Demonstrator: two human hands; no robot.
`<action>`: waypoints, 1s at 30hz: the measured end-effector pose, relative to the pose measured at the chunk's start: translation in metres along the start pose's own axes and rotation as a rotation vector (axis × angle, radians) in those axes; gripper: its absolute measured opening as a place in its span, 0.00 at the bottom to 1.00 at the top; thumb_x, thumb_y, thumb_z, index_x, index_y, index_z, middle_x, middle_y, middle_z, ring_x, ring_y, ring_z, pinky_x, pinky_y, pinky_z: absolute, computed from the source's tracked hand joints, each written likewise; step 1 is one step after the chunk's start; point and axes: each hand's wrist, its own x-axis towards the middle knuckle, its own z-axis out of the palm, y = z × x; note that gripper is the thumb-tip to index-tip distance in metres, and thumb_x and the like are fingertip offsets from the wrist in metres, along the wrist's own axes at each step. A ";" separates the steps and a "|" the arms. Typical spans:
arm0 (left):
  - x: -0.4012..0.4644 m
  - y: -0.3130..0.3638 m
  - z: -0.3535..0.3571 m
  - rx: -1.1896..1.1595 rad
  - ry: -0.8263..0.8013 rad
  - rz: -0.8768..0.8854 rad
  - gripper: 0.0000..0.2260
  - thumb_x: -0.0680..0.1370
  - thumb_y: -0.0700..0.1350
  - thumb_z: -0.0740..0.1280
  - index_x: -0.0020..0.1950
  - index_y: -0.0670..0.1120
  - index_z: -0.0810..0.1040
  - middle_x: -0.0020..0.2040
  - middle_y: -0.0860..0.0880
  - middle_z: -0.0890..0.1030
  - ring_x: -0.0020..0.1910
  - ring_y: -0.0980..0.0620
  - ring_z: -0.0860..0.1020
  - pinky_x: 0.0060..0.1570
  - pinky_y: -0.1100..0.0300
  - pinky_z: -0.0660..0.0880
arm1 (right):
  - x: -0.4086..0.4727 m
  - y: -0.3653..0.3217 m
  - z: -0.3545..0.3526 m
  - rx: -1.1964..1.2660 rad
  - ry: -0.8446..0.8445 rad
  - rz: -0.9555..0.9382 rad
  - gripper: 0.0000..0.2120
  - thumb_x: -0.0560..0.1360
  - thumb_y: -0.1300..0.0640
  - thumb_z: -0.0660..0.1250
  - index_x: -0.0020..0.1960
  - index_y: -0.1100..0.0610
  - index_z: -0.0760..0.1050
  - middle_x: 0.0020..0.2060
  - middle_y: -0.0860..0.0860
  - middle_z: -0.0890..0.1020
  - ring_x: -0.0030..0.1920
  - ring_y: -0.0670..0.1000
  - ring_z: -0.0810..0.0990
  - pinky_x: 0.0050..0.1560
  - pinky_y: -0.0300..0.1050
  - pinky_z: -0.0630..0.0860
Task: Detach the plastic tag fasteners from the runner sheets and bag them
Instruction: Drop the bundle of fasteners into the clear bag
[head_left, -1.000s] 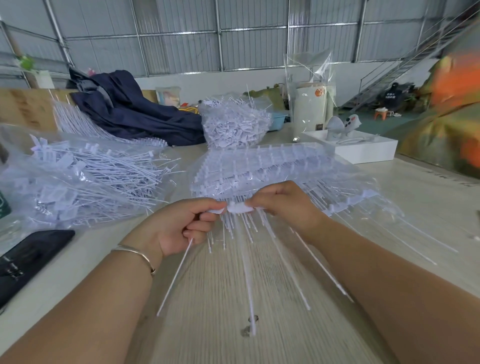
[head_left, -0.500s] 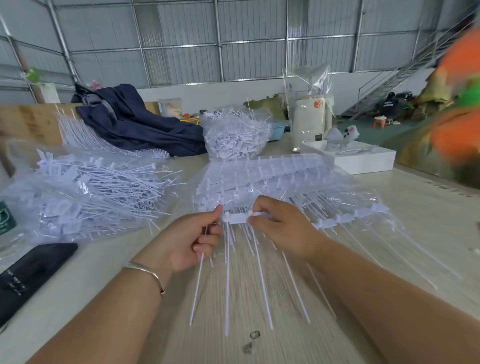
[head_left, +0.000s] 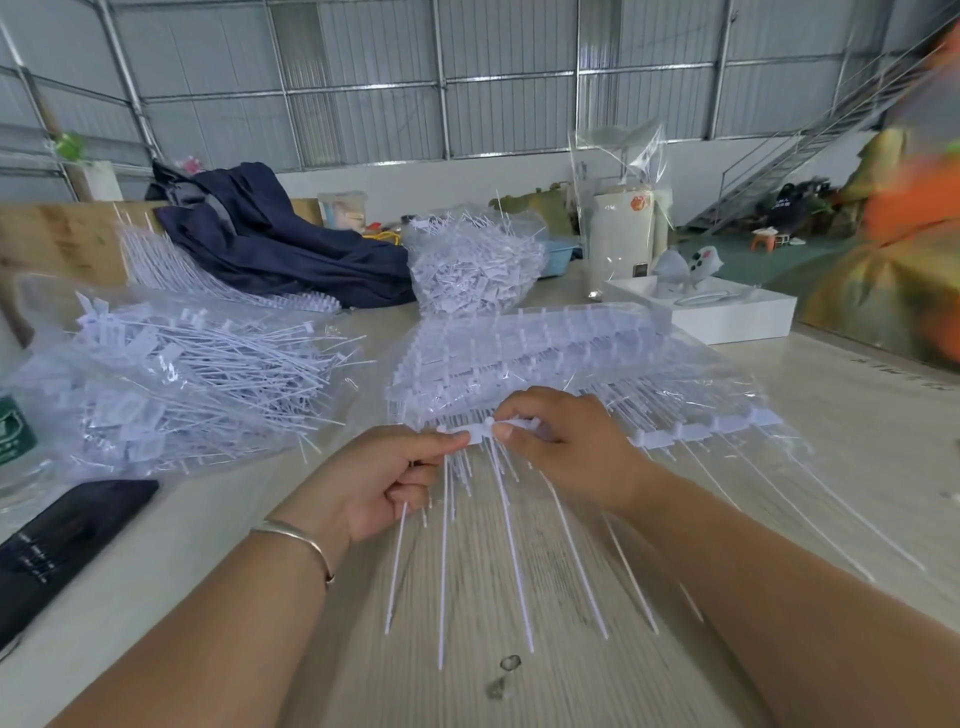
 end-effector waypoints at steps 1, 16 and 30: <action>0.000 0.000 0.000 0.000 0.000 -0.001 0.07 0.64 0.40 0.75 0.27 0.47 0.81 0.26 0.55 0.60 0.21 0.60 0.56 0.16 0.68 0.52 | 0.000 0.001 0.000 0.000 -0.002 0.016 0.08 0.79 0.47 0.64 0.49 0.50 0.79 0.41 0.46 0.80 0.37 0.40 0.73 0.54 0.49 0.69; -0.011 0.003 0.002 -0.203 -0.166 0.068 0.07 0.70 0.40 0.69 0.32 0.47 0.79 0.28 0.54 0.62 0.19 0.61 0.58 0.18 0.70 0.52 | 0.001 0.001 -0.013 0.279 0.002 0.164 0.26 0.73 0.37 0.66 0.31 0.56 0.62 0.26 0.44 0.63 0.28 0.44 0.62 0.35 0.39 0.61; -0.017 0.002 0.027 -0.406 -0.422 0.093 0.21 0.57 0.42 0.84 0.39 0.45 0.74 0.30 0.54 0.55 0.23 0.59 0.52 0.17 0.69 0.56 | -0.004 -0.025 -0.010 0.573 -0.018 0.106 0.24 0.68 0.37 0.65 0.30 0.59 0.70 0.27 0.49 0.66 0.32 0.47 0.66 0.41 0.43 0.65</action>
